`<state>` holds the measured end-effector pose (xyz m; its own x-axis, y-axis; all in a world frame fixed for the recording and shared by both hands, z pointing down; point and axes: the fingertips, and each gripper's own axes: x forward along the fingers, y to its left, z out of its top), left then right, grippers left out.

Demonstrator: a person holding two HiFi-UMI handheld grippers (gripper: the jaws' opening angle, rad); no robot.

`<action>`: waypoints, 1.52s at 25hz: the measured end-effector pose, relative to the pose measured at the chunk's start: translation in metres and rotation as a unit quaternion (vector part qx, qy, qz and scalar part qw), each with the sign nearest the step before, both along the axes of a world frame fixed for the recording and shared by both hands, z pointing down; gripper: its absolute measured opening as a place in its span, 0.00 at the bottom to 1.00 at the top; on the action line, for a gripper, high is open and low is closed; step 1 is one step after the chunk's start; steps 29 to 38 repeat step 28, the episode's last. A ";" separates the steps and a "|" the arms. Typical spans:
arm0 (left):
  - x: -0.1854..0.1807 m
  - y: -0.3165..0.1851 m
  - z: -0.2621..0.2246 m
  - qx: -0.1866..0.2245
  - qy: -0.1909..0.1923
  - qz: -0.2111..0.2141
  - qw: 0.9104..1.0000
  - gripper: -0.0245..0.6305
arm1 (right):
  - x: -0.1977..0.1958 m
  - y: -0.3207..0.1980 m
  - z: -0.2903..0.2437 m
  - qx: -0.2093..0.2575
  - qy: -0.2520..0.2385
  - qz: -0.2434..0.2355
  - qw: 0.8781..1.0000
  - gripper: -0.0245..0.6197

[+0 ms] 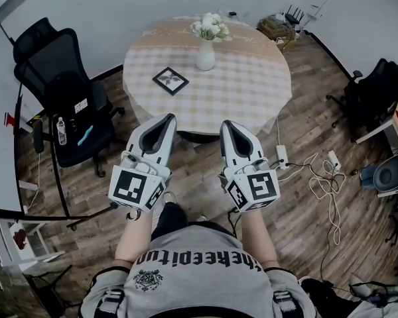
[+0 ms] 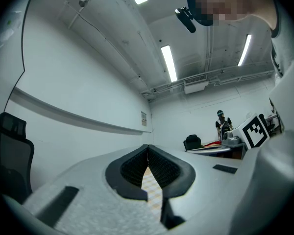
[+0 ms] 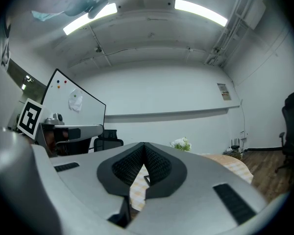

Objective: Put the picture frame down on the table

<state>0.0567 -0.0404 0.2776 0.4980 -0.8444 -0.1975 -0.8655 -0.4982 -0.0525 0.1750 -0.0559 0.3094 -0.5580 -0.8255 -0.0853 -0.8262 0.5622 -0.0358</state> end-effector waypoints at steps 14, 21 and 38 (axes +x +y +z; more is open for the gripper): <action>0.002 0.007 0.003 0.000 -0.004 -0.005 1.000 0.06 | 0.004 0.006 0.002 0.004 0.006 0.001 1.000 0.05; 0.008 0.010 0.002 0.003 -0.006 -0.006 1.000 0.06 | 0.010 0.010 0.001 0.008 0.005 -0.001 1.000 0.05; 0.014 0.011 0.001 0.004 -0.008 -0.004 1.000 0.06 | 0.014 0.011 0.000 0.009 0.003 0.000 1.000 0.05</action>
